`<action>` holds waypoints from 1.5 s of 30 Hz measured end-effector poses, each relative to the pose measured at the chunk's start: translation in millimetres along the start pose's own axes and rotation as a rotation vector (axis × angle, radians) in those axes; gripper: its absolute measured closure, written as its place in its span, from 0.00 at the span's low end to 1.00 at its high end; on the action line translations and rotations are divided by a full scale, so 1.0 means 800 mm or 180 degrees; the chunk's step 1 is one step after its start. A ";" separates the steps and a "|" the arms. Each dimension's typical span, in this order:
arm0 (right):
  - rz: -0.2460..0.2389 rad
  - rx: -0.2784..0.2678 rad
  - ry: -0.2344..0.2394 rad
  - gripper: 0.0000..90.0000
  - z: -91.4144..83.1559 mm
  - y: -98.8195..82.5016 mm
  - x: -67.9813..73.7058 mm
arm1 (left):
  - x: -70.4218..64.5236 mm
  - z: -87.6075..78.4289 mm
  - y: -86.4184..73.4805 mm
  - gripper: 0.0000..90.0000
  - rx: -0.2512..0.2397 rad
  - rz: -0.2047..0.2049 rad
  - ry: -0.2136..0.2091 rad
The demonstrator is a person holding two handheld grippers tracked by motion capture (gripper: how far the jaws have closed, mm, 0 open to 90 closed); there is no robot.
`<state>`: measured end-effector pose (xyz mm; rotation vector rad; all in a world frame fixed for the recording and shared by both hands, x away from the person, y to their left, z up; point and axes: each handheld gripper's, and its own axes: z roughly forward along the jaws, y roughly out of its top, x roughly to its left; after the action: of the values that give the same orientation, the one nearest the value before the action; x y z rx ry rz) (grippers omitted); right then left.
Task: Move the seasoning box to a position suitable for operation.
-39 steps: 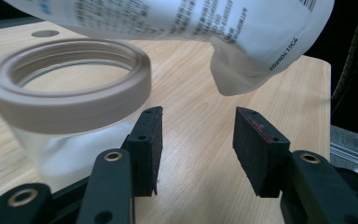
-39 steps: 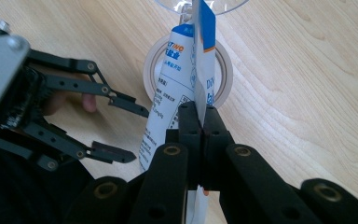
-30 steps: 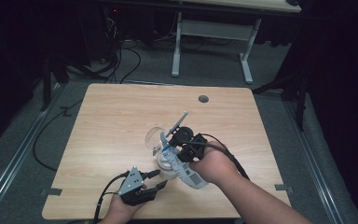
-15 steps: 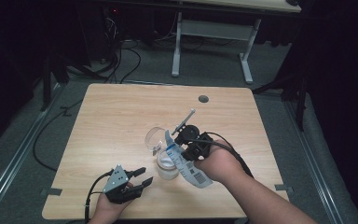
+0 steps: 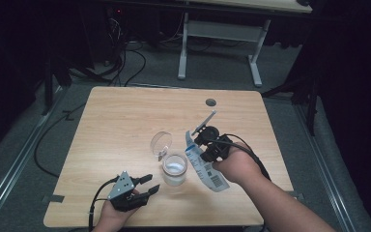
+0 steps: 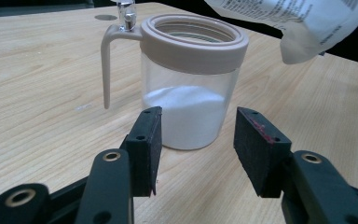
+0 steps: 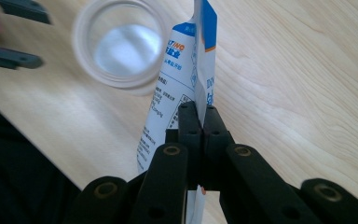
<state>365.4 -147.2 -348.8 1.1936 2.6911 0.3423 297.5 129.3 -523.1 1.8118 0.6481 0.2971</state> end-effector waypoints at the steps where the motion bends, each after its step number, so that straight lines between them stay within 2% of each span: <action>1: 0.0035 0.0007 -0.0032 0.99 0.003 -0.003 -0.008 | 0.000 0.000 0.000 0.58 -0.0005 -0.0001 0.0001; 8: 0.0205 0.0066 -0.0132 1.00 0.020 -0.019 -0.045 | 0.002 0.001 -0.001 0.58 0.0007 -0.0017 0.0008; 11: 0.0336 0.0108 -0.0140 0.99 0.028 -0.026 -0.057 | 0.003 0.002 -0.002 0.58 0.0017 -0.0022 0.0015; 14: 0.0359 0.0114 -0.0158 1.00 0.035 -0.033 -0.069 | 0.004 0.002 -0.002 0.58 0.0010 -0.0026 0.0017; 22: 0.0570 0.0193 -0.0273 1.00 0.052 -0.049 -0.103 | 0.005 0.001 -0.001 0.58 -0.0011 -0.0062 0.0036; 25: 0.0560 0.0260 -0.0345 1.00 0.057 -0.052 -0.112 | 0.006 0.001 0.000 0.58 -0.0015 -0.0067 0.0049; 31: 0.0598 0.0255 -0.0446 1.00 0.064 -0.052 -0.124 | 0.008 0.000 0.000 0.58 -0.0013 -0.0081 0.0062; 34: 0.0628 0.0228 -0.0480 1.00 0.066 -0.053 -0.127 | 0.009 0.000 0.000 0.58 -0.0019 -0.0078 0.0082; 38: 0.0628 0.0078 -0.0492 1.00 0.064 -0.058 -0.127 | 0.012 -0.002 0.000 0.58 -0.0022 -0.0086 0.0118; 42: 0.0655 -0.0152 -0.0586 1.00 0.057 -0.065 -0.121 | 0.017 -0.004 0.002 0.58 -0.0037 -0.0092 0.0178; 45: 0.0682 -0.0388 -0.0608 1.00 0.049 -0.073 -0.118 | 0.024 -0.008 0.003 0.58 -0.0055 -0.0111 0.0241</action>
<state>396.8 -250.0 -396.3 1.4037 2.3528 0.3939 311.0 144.8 -520.8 1.7778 0.7274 0.3481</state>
